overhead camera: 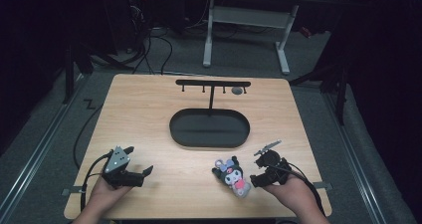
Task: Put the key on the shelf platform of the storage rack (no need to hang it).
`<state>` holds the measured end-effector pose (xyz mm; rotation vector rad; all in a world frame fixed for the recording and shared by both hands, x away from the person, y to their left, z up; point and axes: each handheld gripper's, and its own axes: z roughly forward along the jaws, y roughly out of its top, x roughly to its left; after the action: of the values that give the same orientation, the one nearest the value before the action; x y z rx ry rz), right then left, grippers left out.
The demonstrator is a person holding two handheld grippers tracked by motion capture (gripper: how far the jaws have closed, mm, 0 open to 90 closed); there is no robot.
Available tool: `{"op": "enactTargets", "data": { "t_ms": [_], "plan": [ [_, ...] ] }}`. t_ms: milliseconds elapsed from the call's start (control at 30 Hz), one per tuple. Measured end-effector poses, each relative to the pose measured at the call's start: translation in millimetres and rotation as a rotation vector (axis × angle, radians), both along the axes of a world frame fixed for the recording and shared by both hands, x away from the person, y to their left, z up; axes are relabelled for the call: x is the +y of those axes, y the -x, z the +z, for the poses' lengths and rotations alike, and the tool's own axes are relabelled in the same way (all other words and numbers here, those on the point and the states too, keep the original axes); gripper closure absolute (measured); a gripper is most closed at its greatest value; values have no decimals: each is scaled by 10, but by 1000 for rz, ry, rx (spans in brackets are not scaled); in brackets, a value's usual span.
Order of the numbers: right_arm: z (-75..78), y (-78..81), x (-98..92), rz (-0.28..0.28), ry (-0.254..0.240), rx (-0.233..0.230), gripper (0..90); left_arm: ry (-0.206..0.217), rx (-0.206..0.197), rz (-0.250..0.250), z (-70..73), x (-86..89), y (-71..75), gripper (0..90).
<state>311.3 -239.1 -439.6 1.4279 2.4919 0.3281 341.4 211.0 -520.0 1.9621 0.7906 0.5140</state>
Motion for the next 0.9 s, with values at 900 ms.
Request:
{"op": "enactTargets", "data": {
  "t_ms": [900],
  "plan": [
    [-135, 113, 591, 127, -39, 72, 167, 0, 5, -8, 0, 0, 18, 11]
  ]
}}
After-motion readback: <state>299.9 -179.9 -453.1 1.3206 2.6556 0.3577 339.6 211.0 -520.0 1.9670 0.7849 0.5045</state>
